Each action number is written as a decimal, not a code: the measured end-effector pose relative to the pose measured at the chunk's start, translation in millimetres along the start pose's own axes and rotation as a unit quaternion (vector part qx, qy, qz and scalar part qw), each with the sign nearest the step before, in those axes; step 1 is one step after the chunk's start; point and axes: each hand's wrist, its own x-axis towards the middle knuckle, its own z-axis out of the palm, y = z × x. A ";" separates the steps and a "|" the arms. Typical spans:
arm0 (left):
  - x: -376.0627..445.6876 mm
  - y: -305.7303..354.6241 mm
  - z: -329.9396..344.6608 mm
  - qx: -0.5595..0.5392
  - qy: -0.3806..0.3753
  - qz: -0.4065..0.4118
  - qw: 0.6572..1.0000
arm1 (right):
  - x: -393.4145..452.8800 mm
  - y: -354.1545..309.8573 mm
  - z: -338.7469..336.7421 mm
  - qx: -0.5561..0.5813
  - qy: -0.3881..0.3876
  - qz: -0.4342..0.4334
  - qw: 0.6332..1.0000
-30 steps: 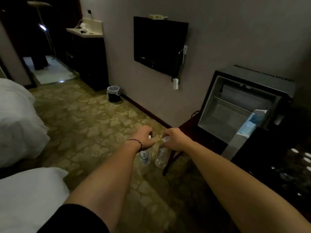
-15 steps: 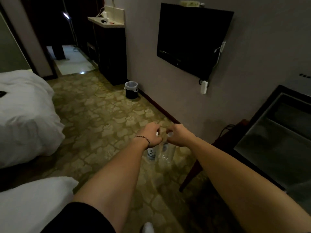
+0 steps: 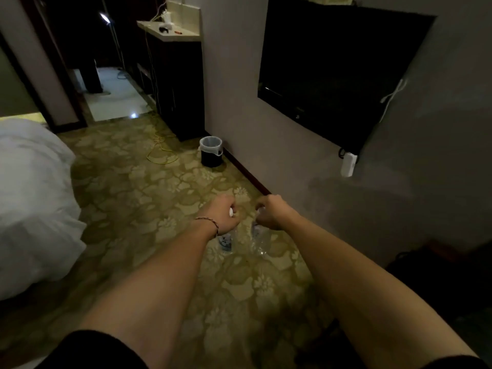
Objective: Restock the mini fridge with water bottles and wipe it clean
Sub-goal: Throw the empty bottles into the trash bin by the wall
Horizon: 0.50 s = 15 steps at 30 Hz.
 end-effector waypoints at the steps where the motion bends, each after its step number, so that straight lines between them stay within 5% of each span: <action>1: 20.7 -11.0 -2.0 -0.004 0.000 -0.001 1.000 | 23.9 -0.7 -2.5 0.001 -0.003 0.001 1.000; 15: 339.7 -167.4 -84.1 -0.002 0.022 -0.022 1.000 | 377.8 -54.5 -64.7 0.018 -0.002 -0.027 0.999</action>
